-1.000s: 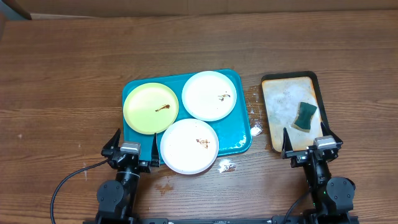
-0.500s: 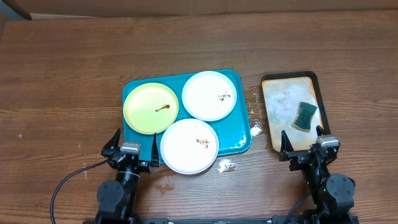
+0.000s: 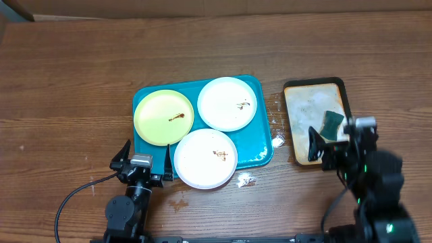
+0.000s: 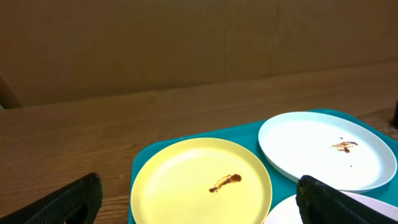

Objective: Clean dirty plates on tray and stack at the side
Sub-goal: 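Move the right gripper over the sponge in the soapy tray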

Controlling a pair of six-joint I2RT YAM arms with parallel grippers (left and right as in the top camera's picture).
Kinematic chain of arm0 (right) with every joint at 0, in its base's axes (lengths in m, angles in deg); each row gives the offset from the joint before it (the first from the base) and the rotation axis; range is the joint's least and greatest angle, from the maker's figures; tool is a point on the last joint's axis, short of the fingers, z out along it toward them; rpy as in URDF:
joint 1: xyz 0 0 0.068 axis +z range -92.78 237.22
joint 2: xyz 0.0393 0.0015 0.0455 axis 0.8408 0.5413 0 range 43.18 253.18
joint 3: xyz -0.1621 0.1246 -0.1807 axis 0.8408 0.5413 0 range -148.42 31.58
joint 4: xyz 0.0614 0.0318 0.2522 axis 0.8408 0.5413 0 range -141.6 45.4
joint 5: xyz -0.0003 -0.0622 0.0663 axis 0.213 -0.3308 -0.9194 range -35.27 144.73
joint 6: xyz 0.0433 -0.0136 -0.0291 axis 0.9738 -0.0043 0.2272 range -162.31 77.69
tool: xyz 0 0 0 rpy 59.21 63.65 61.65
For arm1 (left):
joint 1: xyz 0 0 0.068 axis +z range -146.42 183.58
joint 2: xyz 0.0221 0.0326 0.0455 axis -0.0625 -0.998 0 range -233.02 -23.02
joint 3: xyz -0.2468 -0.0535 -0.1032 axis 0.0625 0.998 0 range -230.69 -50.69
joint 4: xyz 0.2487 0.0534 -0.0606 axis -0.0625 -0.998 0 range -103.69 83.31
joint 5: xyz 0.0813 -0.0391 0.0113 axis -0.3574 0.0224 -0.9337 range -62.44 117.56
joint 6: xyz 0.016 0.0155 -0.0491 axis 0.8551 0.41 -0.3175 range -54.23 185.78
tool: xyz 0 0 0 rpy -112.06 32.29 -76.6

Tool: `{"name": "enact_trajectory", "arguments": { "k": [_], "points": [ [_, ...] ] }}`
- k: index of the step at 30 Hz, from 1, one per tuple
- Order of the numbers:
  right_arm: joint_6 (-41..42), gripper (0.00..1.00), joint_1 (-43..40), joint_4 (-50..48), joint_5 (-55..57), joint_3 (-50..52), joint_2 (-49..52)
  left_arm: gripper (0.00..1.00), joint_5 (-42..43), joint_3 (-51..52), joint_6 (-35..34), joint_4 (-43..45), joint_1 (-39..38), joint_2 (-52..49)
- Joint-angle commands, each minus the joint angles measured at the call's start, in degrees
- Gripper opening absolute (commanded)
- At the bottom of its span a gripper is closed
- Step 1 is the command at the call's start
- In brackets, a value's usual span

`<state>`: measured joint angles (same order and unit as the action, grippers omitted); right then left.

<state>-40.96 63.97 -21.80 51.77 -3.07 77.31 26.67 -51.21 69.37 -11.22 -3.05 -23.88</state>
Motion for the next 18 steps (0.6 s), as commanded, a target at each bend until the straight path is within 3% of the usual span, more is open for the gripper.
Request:
{"name": "enact_trajectory", "arguments": {
  "k": [1,9,15,18],
  "points": [
    [0.2,1.00,-0.4,4.2,-4.2,-9.9,9.4,1.00,-0.6,0.2,1.2,0.1,0.3,0.6],
    [0.2,1.00,-0.4,25.1,-12.0,-33.2,29.8,1.00,-0.6,0.2,1.2,0.1,0.3,0.6],
    [0.5,1.00,-0.4,34.0,-15.2,-38.1,33.9,1.00,-0.6,0.2,1.2,0.1,0.3,0.6],
    [5.0,1.00,-0.4,37.8,-15.1,-38.1,34.0,1.00,-0.6,0.2,1.2,0.1,0.3,0.6]
  ]
}}
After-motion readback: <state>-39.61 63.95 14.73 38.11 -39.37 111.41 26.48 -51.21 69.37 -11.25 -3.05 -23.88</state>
